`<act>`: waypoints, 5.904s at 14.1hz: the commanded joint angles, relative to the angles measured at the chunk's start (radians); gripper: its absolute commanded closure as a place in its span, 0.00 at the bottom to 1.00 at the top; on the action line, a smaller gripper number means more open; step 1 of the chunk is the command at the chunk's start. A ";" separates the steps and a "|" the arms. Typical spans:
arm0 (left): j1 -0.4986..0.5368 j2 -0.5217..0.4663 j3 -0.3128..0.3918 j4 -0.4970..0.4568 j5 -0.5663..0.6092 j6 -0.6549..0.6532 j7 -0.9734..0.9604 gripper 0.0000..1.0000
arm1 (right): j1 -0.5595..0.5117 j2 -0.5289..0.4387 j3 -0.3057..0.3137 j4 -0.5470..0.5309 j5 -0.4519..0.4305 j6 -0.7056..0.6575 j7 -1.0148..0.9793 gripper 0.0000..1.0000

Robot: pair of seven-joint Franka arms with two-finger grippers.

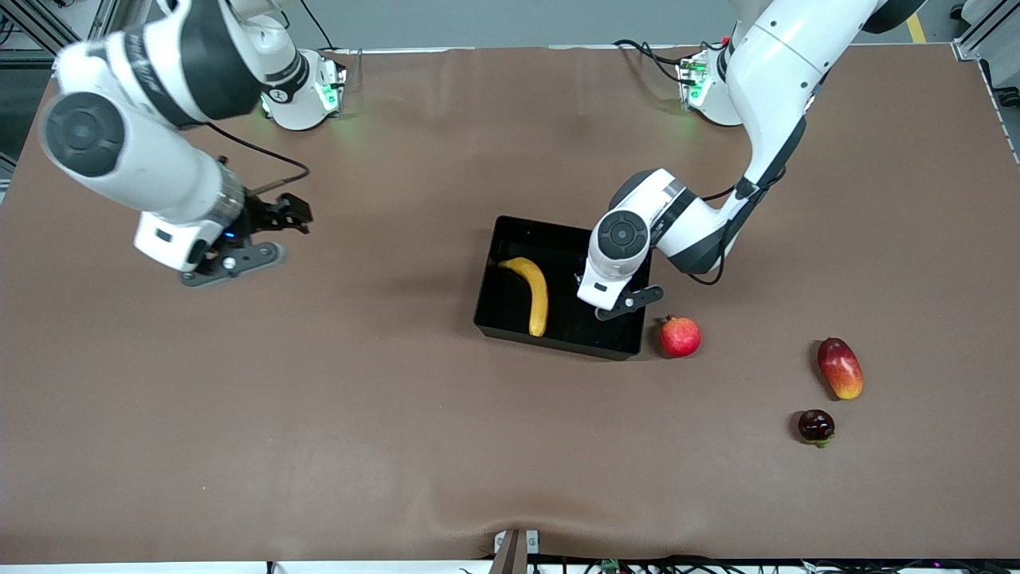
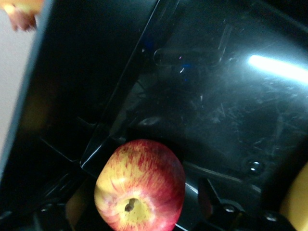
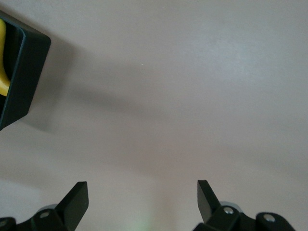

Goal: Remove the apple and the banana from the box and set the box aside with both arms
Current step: 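Lower the left gripper into the black box and grasp the red apple, then lift the apple out and set it beside the mango with the left gripper, then move the left gripper back into the box and grasp the yellow banana, then lift the banana out and lay it beside the apples with the left gripper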

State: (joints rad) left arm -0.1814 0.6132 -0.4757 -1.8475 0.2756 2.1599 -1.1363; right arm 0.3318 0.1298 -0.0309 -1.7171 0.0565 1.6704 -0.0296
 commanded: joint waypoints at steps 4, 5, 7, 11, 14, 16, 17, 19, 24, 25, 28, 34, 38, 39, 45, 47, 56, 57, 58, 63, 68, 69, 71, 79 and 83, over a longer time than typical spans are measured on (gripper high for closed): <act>0.005 -0.059 -0.006 0.013 0.025 -0.037 -0.053 1.00 | -0.019 -0.036 -0.009 -0.030 0.055 0.043 -0.036 0.00; 0.005 -0.096 -0.006 0.028 0.025 -0.067 -0.040 1.00 | -0.007 -0.029 -0.010 -0.041 0.057 0.077 -0.033 0.00; 0.011 -0.154 -0.007 0.092 0.019 -0.130 -0.027 1.00 | -0.026 -0.001 -0.012 -0.042 0.089 0.098 -0.041 0.00; 0.078 -0.219 -0.009 0.272 -0.021 -0.354 0.117 1.00 | -0.028 0.007 -0.012 -0.044 0.115 0.138 -0.039 0.00; 0.245 -0.273 -0.008 0.245 -0.081 -0.397 0.370 1.00 | -0.028 0.010 -0.012 -0.050 0.115 0.135 -0.039 0.00; 0.368 -0.259 -0.006 0.206 -0.079 -0.390 0.502 1.00 | -0.028 0.016 -0.012 -0.050 0.115 0.138 -0.039 0.00; 0.434 -0.241 -0.006 0.186 -0.072 -0.365 0.542 1.00 | -0.023 0.016 -0.012 -0.050 0.115 0.138 -0.036 0.00; 0.515 -0.192 0.000 0.130 -0.038 -0.255 0.633 1.00 | -0.017 0.016 -0.012 -0.047 0.117 0.140 -0.027 0.00; 0.619 -0.060 0.000 0.036 0.079 -0.005 0.642 1.00 | -0.014 0.016 -0.012 -0.047 0.117 0.138 -0.027 0.00; 0.620 -0.029 0.000 0.039 0.103 0.007 0.642 1.00 | -0.013 0.016 -0.012 -0.047 0.117 0.138 -0.027 0.00; 0.634 0.042 0.009 0.044 0.155 0.070 0.641 0.95 | -0.013 0.016 -0.012 -0.047 0.117 0.138 -0.027 0.00; 0.637 -0.084 -0.053 0.048 0.151 -0.009 0.639 0.00 | -0.013 0.016 -0.012 -0.047 0.117 0.138 -0.027 0.00; 0.635 -0.156 -0.249 0.053 0.139 -0.136 0.558 0.00 | -0.016 0.016 -0.012 -0.047 0.117 0.138 -0.027 0.00; 0.626 -0.147 -0.309 0.053 0.139 -0.143 0.520 0.00 | -0.016 0.016 -0.012 -0.047 0.117 0.138 -0.027 0.00; 0.306 0.006 -0.353 0.178 0.159 -0.126 0.464 0.00 | -0.017 0.016 -0.012 -0.047 0.117 0.138 -0.027 0.00; 0.188 0.058 -0.305 0.217 0.213 -0.117 0.437 0.00 | -0.019 0.016 -0.012 -0.049 0.117 0.138 -0.027 0.00; -0.099 0.253 -0.087 0.298 0.234 0.125 0.300 0.12 | -0.020 0.017 -0.012 -0.049 0.117 0.138 -0.027 0.00; -0.099 0.261 -0.087 0.297 0.234 0.138 0.300 0.45 | -0.022 0.017 -0.012 -0.049 0.117 0.137 -0.029 0.00; -0.099 0.261 -0.086 0.297 0.234 0.138 0.291 0.79 | -0.023 0.017 -0.012 -0.050 0.117 0.137 -0.033 0.00; -0.112 0.192 -0.083 0.301 0.257 0.033 0.265 1.00 | -0.022 0.017 -0.012 -0.050 0.117 0.137 -0.033 0.00; -0.058 -0.041 -0.093 0.301 0.128 -0.135 0.274 1.00 | -0.022 0.017 -0.012 -0.050 0.117 0.137 -0.033 0.00; -0.020 -0.076 -0.101 0.301 0.108 -0.153 0.282 1.00 | -0.022 0.017 -0.012 -0.050 0.117 0.137 -0.033 0.00; 0.072 -0.143 -0.112 0.300 0.045 -0.193 0.361 1.00 | -0.022 0.017 -0.012 -0.050 0.117 0.137 -0.033 0.00; 0.451 -0.048 -0.106 0.269 0.056 -0.161 1.010 1.00 | -0.020 0.017 -0.012 -0.052 0.117 0.134 -0.033 0.00; 0.520 0.091 -0.104 0.278 0.166 -0.091 1.245 1.00 | 0.006 0.016 -0.011 -0.052 0.117 0.129 0.040 0.00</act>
State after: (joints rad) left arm 0.3233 0.6507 -0.5664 -1.5828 0.4088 2.0308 0.0180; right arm 0.3196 0.1480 -0.0439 -1.7683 0.1569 1.8030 -0.0412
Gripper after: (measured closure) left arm 0.626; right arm 0.000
